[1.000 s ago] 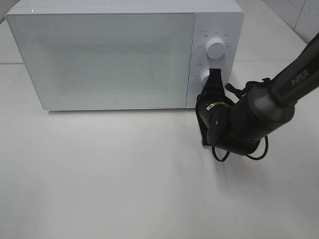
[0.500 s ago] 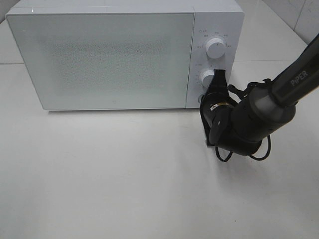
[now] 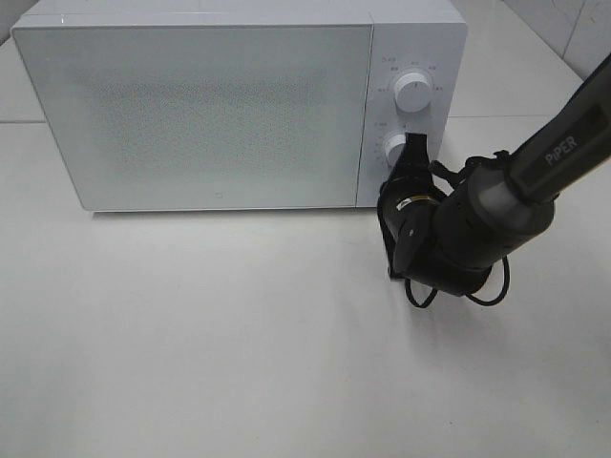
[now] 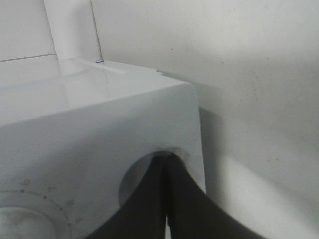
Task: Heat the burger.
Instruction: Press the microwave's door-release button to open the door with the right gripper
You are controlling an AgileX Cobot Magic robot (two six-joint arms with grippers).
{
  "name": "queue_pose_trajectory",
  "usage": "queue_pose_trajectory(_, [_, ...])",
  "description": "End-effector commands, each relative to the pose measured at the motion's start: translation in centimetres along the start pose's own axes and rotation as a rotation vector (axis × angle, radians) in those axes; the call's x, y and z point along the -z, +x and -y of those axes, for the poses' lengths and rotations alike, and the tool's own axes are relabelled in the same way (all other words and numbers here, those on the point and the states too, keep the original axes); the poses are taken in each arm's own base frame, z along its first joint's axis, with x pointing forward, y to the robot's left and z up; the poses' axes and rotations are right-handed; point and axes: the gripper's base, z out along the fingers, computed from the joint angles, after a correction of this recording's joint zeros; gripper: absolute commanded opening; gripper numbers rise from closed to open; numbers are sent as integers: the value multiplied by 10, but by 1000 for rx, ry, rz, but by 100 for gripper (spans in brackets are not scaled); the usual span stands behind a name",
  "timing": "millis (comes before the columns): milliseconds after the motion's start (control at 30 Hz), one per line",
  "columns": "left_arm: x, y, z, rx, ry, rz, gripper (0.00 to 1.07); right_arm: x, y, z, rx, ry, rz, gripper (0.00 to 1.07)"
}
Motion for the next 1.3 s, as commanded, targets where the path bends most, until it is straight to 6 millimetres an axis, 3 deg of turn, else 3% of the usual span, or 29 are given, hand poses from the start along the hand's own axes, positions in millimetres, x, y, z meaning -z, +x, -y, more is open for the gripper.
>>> queue_pose_trajectory(33, [2,1,1,4,4,17,98,-4,3,-31,10,-205,17,0])
queue_pose_trajectory(500, [2,1,1,4,4,17,98,-16,6,-60,-24,-441,96,0])
queue_pose_trajectory(1300, [2,1,1,4,4,17,98,-12,7,-57,3,-378,59,0])
